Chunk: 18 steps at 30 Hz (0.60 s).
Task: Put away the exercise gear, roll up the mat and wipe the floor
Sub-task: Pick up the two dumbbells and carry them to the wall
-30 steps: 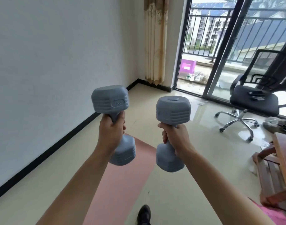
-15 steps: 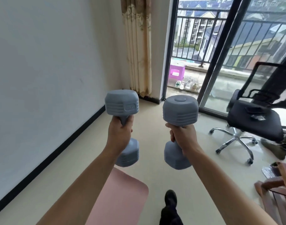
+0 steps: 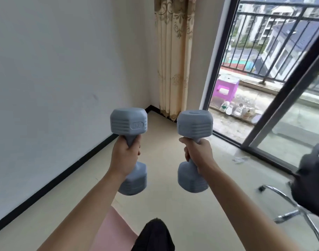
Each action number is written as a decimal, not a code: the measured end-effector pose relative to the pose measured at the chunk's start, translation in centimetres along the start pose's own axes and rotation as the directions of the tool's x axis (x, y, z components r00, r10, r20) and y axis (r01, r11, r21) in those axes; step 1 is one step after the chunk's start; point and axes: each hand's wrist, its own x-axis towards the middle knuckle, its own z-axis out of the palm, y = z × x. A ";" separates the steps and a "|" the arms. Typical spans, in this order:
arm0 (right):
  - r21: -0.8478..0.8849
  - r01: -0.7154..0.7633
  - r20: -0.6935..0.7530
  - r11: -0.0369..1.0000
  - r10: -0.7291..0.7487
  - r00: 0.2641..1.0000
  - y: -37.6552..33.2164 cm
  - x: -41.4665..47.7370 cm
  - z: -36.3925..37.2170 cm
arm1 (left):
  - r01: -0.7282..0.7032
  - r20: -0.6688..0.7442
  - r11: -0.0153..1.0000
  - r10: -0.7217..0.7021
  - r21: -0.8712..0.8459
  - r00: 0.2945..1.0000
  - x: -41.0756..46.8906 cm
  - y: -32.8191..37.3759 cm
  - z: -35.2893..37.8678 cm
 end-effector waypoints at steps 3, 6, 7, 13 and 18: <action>-0.005 -0.021 0.039 1.000 0.021 0.999 -1.0 7.3 1.0 | 0.017 -0.045 1.000 -0.017 -0.006 0.999 6.3 -0.9 2.5; -0.020 -0.036 0.076 0.999 0.037 0.996 -2.3 15.7 2.6 | 0.033 -0.072 0.999 -0.035 -0.027 0.997 13.9 -2.1 5.2; -0.033 -0.036 0.083 0.999 0.038 0.996 -2.9 18.6 3.3 | 0.042 -0.081 0.998 -0.046 -0.043 0.996 16.6 -2.5 6.1; -0.117 -0.009 0.134 0.993 0.025 0.991 -8.7 34.6 6.2 | 0.110 -0.108 0.990 -0.119 -0.085 0.987 32.6 -2.2 10.0; -0.116 -0.024 0.153 0.993 0.042 0.987 -12.8 46.0 7.8 | 0.156 -0.121 0.985 -0.165 -0.078 0.979 44.1 -0.9 12.9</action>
